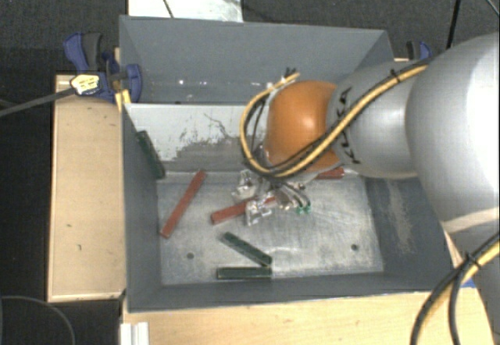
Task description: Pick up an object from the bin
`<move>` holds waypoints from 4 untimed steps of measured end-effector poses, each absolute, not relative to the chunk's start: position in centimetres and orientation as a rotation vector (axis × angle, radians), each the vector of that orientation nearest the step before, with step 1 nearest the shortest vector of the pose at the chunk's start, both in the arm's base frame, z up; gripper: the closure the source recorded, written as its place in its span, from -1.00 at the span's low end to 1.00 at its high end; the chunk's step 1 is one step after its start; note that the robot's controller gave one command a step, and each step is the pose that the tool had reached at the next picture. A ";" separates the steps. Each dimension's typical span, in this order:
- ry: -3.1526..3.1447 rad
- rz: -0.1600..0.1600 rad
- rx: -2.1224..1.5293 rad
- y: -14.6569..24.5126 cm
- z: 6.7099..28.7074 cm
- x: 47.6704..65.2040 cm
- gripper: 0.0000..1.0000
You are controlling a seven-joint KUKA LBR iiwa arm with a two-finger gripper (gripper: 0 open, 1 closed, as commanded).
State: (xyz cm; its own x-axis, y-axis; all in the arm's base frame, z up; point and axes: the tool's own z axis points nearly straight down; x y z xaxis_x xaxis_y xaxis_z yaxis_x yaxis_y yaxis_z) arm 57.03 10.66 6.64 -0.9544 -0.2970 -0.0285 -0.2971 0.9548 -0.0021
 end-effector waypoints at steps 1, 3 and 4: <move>3.084 0.004 -0.467 10.7 7.4 57.0 1.00; 3.101 0.001 -0.467 10.6 10.8 56.7 1.00; 3.103 0.001 -0.465 10.6 12.0 56.7 1.00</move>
Offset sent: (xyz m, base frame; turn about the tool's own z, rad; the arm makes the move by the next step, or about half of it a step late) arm 0.0000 0.0001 0.0808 0.0000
